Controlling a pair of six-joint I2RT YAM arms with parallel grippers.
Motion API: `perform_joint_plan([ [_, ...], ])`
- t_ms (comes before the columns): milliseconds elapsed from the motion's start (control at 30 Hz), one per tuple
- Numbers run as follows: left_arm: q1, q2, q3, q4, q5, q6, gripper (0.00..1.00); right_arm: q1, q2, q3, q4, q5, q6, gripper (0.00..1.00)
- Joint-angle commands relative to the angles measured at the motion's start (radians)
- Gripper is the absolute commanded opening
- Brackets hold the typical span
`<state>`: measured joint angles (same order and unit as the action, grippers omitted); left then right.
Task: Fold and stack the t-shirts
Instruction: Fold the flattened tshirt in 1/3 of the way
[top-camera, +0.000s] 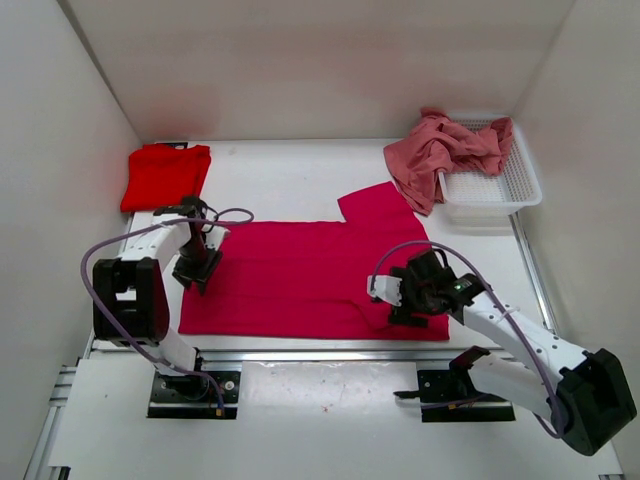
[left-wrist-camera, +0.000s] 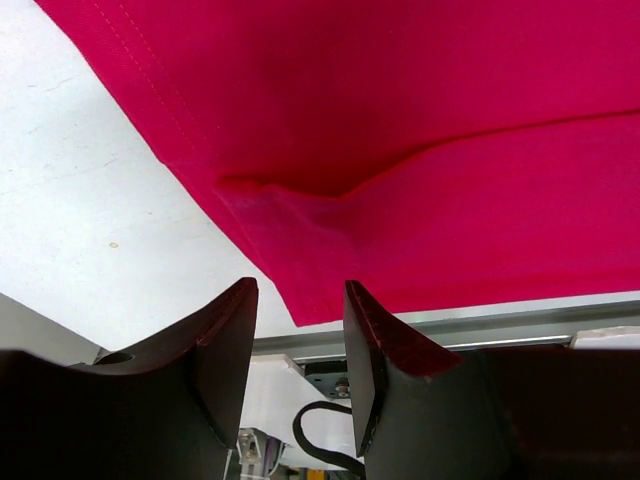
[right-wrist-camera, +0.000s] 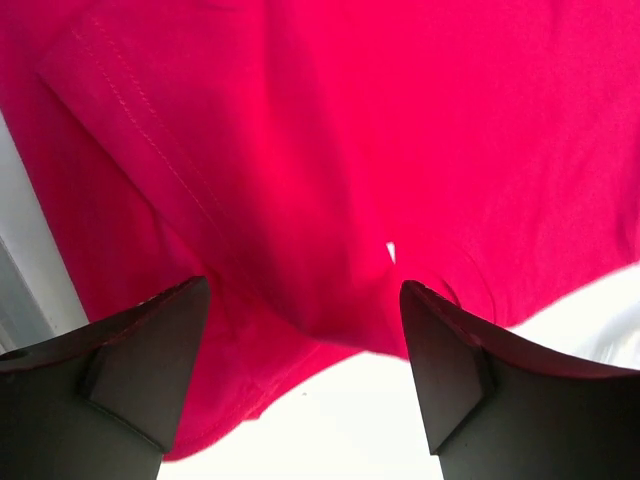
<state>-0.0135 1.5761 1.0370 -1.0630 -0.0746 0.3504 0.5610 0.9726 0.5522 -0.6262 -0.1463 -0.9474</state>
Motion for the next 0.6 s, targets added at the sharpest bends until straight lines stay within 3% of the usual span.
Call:
perform_joint_plan([
  [0,0.001,-0.007,0.017,0.014,-0.025,0.007,0.51,-0.018,0.026,-0.020,0.034,-0.055,-0.088,0.76],
  [167,0.039,-0.016,0.026,0.006,-0.028,0.007,0.51,-0.024,-0.011,-0.018,-0.038,-0.114,-0.201,0.77],
  [567,0.063,-0.031,0.009,0.006,-0.033,0.002,0.51,-0.035,0.123,-0.037,0.158,-0.047,-0.208,0.76],
])
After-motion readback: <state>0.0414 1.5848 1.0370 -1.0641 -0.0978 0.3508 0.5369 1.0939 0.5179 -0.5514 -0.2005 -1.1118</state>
